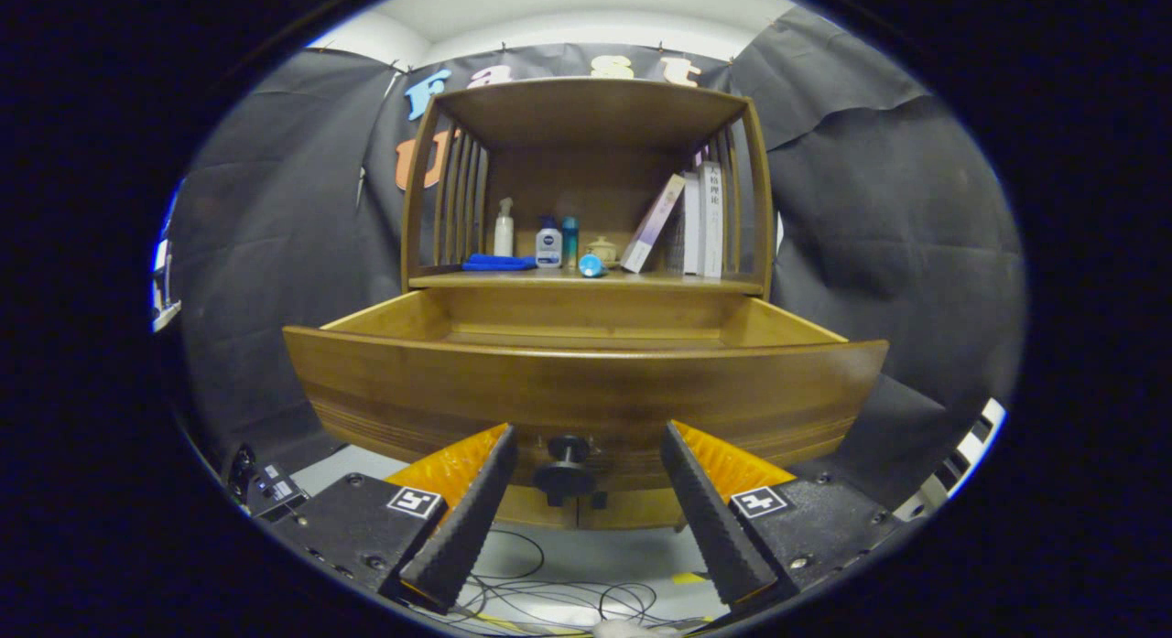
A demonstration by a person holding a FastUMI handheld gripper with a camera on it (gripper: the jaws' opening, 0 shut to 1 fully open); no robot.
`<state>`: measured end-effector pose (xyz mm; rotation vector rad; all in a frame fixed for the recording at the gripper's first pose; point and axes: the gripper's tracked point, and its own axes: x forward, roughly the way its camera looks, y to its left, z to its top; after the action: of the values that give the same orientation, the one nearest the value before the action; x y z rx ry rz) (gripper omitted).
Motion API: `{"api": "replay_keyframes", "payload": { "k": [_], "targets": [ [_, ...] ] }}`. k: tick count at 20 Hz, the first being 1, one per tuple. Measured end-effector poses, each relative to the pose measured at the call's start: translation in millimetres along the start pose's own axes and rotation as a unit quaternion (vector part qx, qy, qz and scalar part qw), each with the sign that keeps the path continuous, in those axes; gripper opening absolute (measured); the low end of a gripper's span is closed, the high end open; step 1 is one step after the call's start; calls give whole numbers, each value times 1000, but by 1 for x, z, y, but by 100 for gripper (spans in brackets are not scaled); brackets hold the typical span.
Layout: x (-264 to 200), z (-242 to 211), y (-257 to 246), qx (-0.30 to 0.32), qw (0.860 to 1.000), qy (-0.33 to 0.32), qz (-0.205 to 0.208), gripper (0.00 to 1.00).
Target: Pull open the drawer, take out the items inside it, and place them on the countertop above the cabinet.
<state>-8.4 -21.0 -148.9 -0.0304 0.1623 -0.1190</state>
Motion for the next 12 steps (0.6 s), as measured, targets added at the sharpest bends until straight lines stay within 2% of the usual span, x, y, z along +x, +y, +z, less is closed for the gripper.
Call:
{"api": "replay_keyframes", "payload": {
  "k": [6, 12],
  "targets": [
    [29, -14, 8, 11, 1000, 20, -9, 100],
    [29, -12, 10, 13, 1000, 3, -8, 99]
  ]
}}
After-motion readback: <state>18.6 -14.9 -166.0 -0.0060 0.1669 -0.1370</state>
